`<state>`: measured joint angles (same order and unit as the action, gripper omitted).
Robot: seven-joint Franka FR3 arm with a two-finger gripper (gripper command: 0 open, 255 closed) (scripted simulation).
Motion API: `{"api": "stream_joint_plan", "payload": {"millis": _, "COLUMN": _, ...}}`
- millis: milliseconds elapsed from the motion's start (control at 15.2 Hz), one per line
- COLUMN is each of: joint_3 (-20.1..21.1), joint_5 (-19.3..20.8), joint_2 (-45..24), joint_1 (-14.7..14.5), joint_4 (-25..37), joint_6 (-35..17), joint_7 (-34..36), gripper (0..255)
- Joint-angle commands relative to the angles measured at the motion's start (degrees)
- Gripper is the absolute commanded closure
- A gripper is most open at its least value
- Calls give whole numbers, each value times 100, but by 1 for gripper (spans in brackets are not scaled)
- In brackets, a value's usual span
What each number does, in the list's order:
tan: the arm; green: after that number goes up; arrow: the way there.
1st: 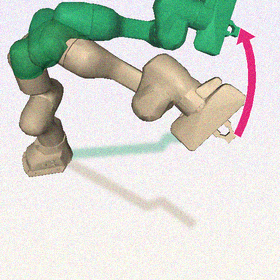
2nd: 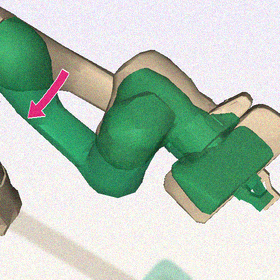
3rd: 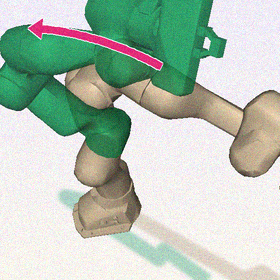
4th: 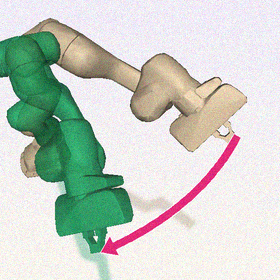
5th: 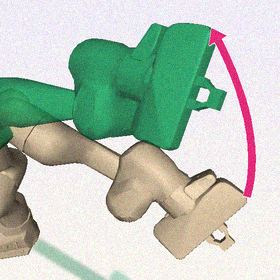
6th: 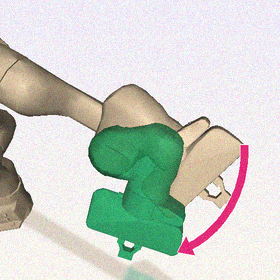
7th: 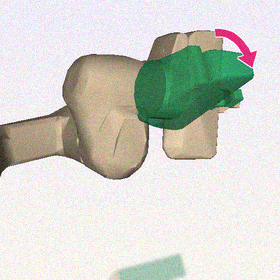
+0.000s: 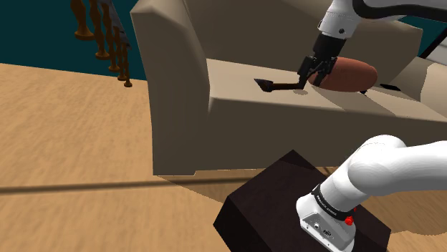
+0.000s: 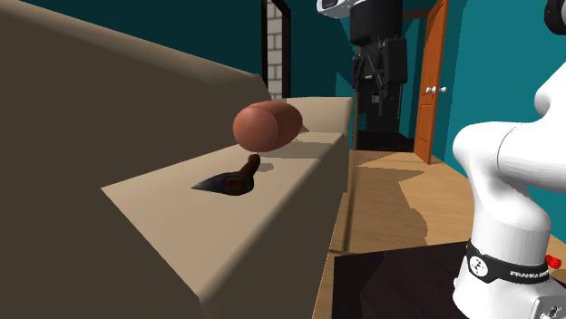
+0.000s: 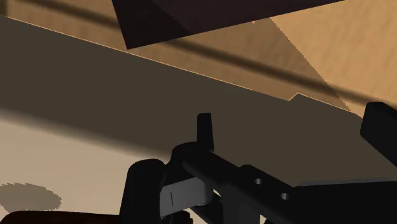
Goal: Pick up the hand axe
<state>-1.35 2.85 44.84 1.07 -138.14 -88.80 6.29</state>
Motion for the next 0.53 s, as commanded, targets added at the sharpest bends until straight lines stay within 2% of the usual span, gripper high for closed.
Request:
{"api": "stream_joint_plan", "payload": {"millis": 0, "joint_3": 0, "joint_5": 0, "joint_2": 0, "joint_1": 0, "joint_4": 0, "joint_6": 0, "joint_7": 0, "gripper": 0}}
{"api": "stream_joint_plan", "payload": {"millis": 462, "joint_3": -1255, "joint_5": 1028, "joint_2": 44, "joint_1": -224, "joint_4": -353, "joint_6": -638, "joint_7": -2594, "gripper": 0}}
